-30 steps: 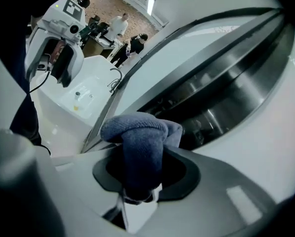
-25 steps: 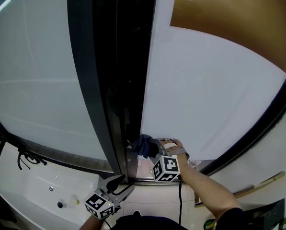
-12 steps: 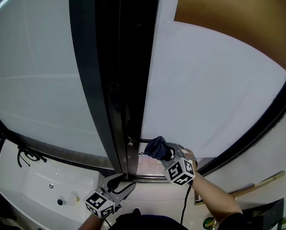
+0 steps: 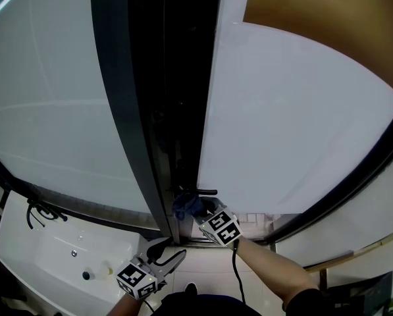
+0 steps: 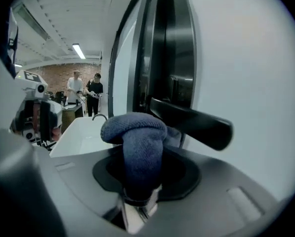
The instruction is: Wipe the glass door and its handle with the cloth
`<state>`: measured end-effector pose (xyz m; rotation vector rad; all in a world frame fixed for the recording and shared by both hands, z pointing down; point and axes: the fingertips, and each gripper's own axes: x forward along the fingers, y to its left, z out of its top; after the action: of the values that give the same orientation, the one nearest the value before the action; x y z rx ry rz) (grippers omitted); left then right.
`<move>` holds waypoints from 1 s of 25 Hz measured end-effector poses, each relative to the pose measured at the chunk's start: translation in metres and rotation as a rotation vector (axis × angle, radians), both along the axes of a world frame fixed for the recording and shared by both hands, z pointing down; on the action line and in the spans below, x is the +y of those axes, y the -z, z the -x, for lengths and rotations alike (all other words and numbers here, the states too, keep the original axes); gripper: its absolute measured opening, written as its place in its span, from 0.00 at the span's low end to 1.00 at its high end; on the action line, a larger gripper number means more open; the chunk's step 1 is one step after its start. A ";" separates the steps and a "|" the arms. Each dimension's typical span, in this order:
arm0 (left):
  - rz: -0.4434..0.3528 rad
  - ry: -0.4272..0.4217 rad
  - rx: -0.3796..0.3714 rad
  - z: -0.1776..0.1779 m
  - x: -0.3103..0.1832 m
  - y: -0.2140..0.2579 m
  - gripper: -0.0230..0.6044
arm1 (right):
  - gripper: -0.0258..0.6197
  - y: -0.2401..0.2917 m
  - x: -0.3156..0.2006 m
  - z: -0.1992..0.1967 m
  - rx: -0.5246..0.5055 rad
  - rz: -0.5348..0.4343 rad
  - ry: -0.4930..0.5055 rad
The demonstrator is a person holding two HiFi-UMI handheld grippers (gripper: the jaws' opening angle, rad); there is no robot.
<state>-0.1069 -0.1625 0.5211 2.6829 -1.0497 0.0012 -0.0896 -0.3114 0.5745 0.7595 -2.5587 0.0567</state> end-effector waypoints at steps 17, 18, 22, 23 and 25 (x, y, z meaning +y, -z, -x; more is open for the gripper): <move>0.028 0.022 0.006 0.010 -0.007 -0.011 0.37 | 0.23 -0.025 -0.035 0.019 -0.011 0.077 -0.021; 0.026 0.016 0.005 0.009 -0.007 -0.011 0.37 | 0.23 -0.028 -0.036 0.016 -0.005 0.079 -0.025; 0.024 0.013 0.009 0.008 -0.007 -0.013 0.37 | 0.23 -0.045 -0.041 -0.001 0.045 0.099 -0.068; 0.025 0.014 0.010 0.008 -0.007 -0.013 0.37 | 0.23 -0.050 -0.042 -0.007 0.054 0.109 -0.082; 0.024 0.011 0.002 0.007 -0.007 -0.010 0.37 | 0.23 -0.058 -0.043 -0.018 0.061 0.126 -0.102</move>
<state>-0.1142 -0.1691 0.5314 2.6551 -1.0577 0.0083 -0.0717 -0.3541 0.6326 0.8296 -2.4319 0.2224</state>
